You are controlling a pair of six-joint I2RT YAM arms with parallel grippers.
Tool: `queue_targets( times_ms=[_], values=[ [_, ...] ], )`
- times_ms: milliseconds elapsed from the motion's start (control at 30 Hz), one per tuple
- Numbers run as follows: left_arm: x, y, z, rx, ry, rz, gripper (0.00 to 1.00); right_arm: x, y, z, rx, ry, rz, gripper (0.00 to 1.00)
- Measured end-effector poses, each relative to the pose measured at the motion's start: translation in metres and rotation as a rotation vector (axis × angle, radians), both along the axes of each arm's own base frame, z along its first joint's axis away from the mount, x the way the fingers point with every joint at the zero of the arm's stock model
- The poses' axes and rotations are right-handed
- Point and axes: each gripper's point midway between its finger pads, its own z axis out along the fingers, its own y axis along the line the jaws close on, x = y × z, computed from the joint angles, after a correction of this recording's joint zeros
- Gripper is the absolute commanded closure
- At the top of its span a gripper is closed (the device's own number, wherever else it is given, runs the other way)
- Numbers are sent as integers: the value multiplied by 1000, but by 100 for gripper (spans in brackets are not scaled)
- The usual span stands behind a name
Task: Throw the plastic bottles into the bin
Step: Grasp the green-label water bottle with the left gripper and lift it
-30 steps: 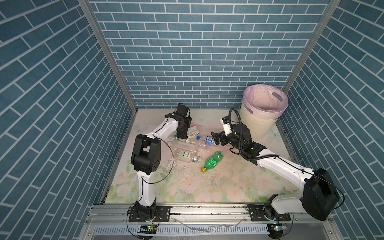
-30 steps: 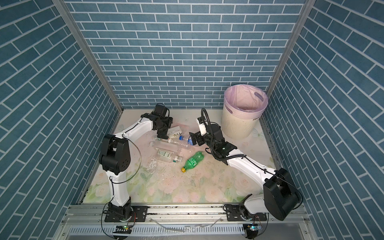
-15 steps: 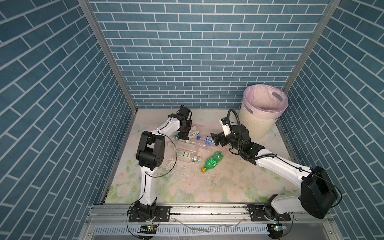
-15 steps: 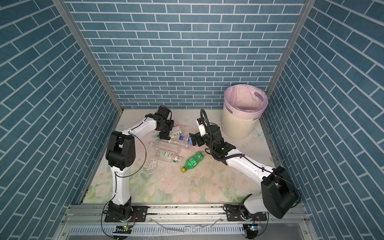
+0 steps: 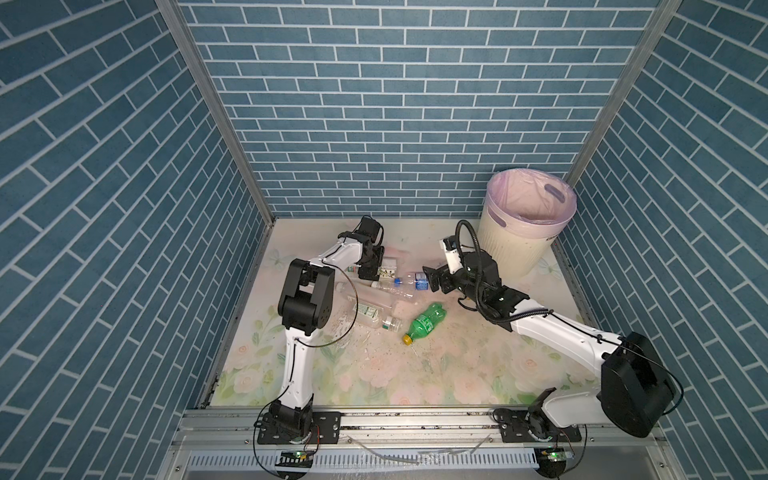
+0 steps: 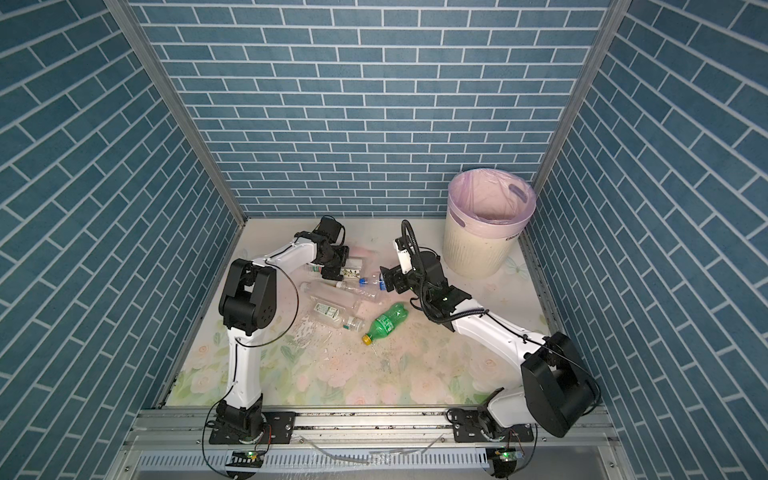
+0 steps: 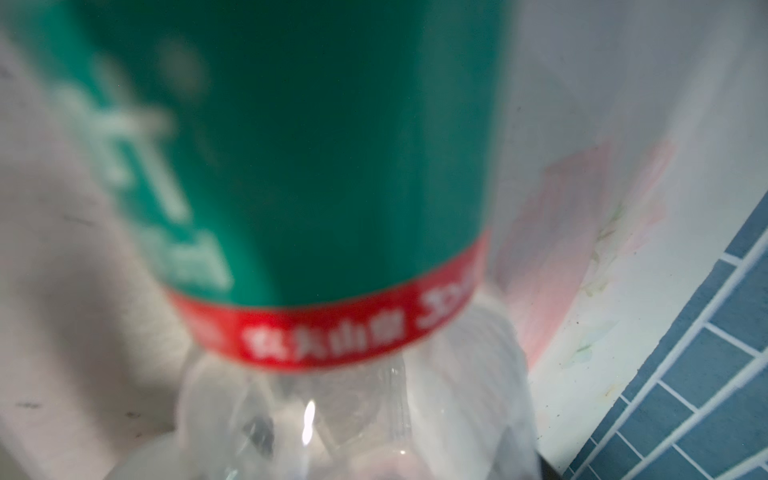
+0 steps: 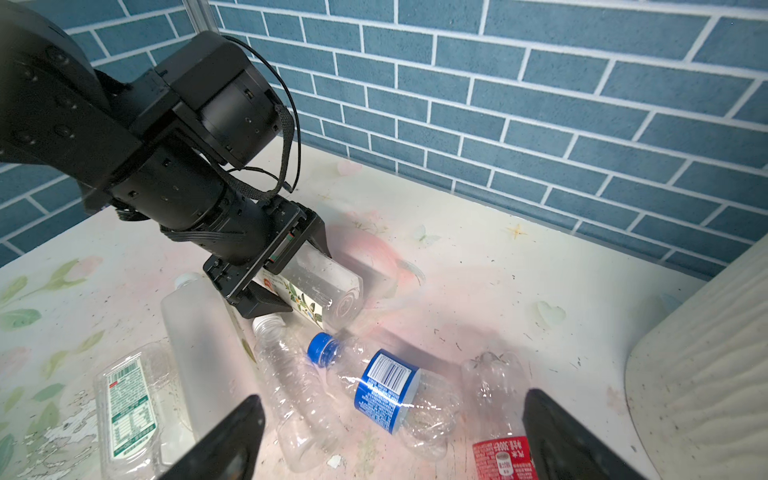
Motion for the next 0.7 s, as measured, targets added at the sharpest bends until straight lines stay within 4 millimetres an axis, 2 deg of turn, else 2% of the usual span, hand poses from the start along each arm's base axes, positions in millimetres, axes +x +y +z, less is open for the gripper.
queue_targets(
  times_ms=[67, 233, 433, 567, 700],
  values=[
    [1, 1, 0, 1, -5, -4, 35, 0, 0, 0, 0, -1, -2, 4],
    [6, 2, 2, 8, -30, -24, 39, 0, -1, 0, -1, -2, -5, 4],
    [21, -1, 12, 41, -131, -133, 44, 0, -1, 0, -1, -1, -5, 1],
    [31, -4, 31, 76, -229, -241, 44, 0, 0, 1, 2, -1, -2, 1],
    [41, -10, 69, 91, -365, -344, 48, -1, 3, 1, 10, 1, 14, 1]
  ],
)
